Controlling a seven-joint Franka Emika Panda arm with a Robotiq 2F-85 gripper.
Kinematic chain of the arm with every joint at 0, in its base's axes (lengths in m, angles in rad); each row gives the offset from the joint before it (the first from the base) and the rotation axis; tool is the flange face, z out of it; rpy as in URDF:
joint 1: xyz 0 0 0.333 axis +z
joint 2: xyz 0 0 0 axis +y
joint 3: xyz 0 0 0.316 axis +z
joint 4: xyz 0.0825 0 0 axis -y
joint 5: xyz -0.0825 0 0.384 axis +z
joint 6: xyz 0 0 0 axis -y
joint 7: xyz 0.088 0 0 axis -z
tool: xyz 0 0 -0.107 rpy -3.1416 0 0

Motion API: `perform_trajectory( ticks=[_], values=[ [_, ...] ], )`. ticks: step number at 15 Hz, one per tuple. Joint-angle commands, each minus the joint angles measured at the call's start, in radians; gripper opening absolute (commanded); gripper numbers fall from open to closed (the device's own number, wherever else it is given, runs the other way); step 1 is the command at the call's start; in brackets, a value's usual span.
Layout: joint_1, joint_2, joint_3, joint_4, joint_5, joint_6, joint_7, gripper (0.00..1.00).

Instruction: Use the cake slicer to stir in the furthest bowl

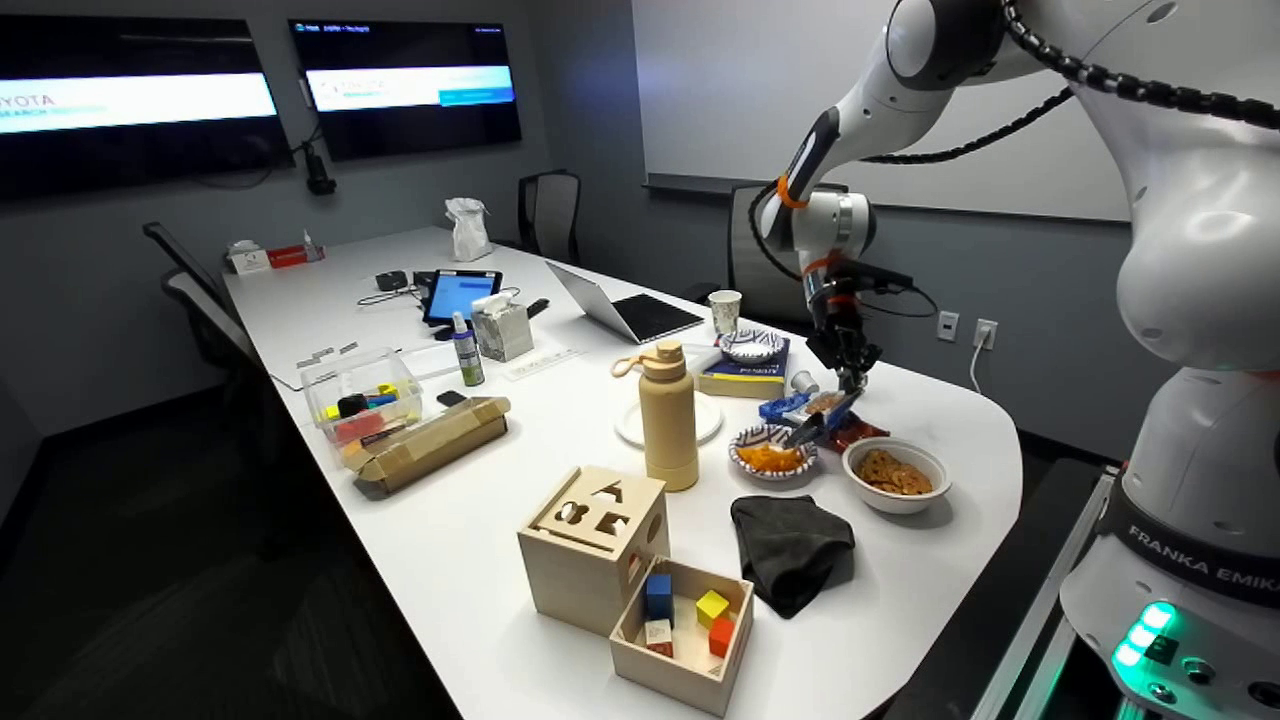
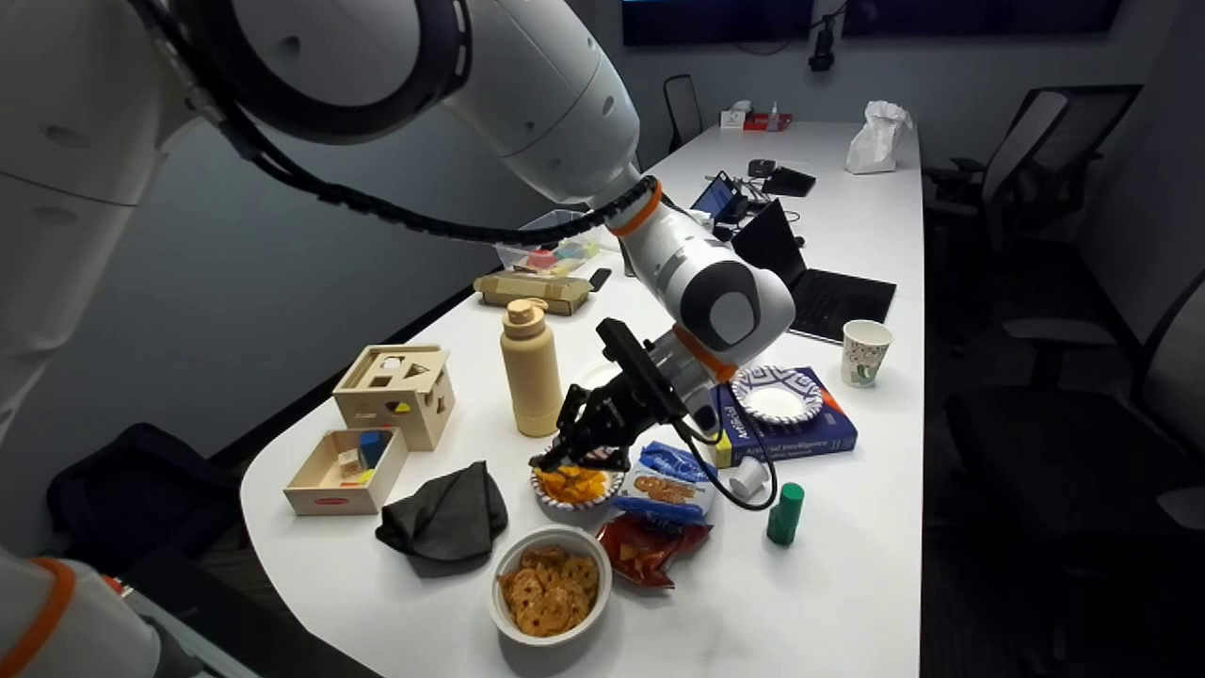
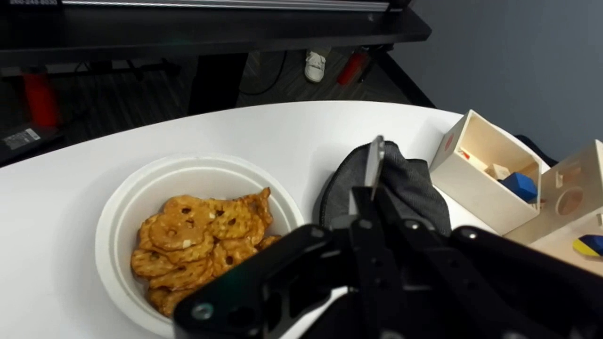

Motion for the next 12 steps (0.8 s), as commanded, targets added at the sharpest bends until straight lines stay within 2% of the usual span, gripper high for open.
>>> perform_trajectory(
  ticks=[1,12],
  values=[
    [0.021,0.014,0.009,0.048,-0.034,-0.084,-0.015,0.01],
    [0.06,0.073,0.021,0.127,-0.019,-0.095,0.032,0.01]
  ],
)
